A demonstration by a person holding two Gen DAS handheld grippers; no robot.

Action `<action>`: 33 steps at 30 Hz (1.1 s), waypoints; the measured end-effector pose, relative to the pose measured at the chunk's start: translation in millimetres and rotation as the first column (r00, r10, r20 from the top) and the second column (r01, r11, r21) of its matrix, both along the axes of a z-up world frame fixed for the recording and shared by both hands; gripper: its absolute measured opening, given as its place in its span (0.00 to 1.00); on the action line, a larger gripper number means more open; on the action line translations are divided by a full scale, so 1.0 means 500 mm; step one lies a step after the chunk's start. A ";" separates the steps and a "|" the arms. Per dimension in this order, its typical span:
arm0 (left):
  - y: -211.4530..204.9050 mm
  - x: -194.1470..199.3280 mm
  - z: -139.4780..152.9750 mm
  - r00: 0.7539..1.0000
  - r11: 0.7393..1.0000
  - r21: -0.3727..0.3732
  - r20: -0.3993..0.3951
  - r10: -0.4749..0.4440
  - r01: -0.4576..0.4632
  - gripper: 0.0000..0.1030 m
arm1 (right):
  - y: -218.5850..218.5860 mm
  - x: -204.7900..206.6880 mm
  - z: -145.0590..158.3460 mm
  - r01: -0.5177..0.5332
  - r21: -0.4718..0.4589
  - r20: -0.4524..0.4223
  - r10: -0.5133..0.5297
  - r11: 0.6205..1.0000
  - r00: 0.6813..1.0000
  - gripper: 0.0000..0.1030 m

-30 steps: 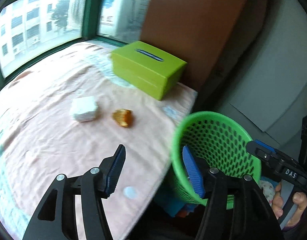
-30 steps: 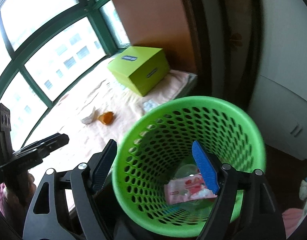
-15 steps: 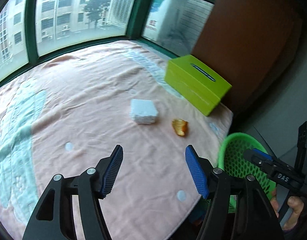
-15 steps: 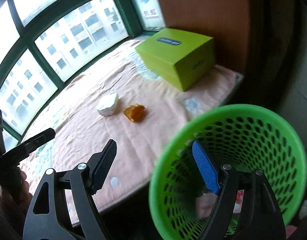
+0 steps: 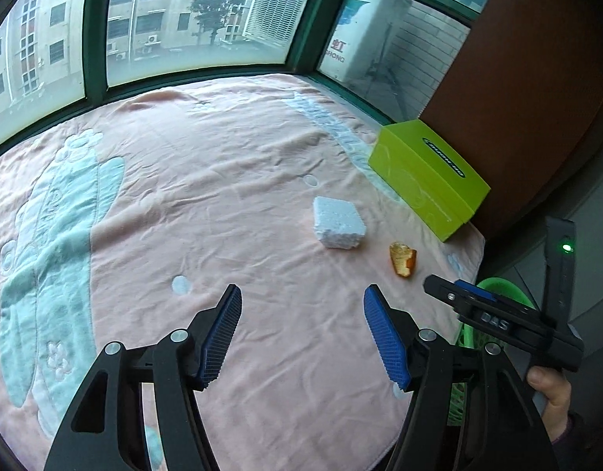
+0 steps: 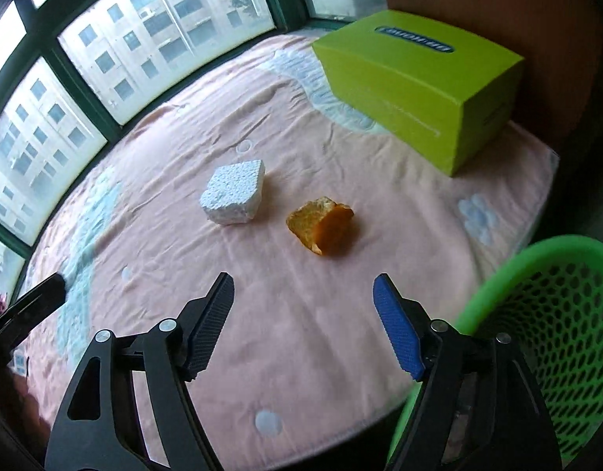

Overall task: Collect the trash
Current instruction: 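Move both tools back over the window seat toward the orange peel, then grasp the orange peel with the right tool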

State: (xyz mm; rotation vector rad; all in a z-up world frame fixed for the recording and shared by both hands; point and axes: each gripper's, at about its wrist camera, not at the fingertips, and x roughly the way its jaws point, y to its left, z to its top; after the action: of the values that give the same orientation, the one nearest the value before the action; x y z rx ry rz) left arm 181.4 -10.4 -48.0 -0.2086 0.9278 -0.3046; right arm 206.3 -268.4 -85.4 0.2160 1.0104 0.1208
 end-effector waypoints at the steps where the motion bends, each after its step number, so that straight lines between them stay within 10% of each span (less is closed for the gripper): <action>1: 0.005 0.003 -0.002 1.000 1.000 -0.003 -0.003 0.004 -0.004 0.61 | 0.004 0.009 -0.006 0.002 -0.006 -0.006 -0.002 1.000 1.000 0.69; 24: 0.043 0.038 -0.040 0.998 0.999 -0.024 -0.048 0.036 -0.037 0.61 | 0.016 0.109 -0.083 0.069 -0.084 -0.085 -0.076 0.994 0.994 0.58; 33: 0.025 0.048 -0.042 0.998 0.999 -0.014 -0.051 0.031 -0.032 0.61 | 0.012 0.107 -0.070 0.070 -0.090 -0.065 -0.076 0.993 0.995 0.36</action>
State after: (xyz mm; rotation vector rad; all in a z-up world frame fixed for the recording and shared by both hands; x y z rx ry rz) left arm 205.2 2.1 -68.8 -0.2453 0.9718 -0.2786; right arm 259.6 -262.5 -120.6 0.1778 1.0723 0.0023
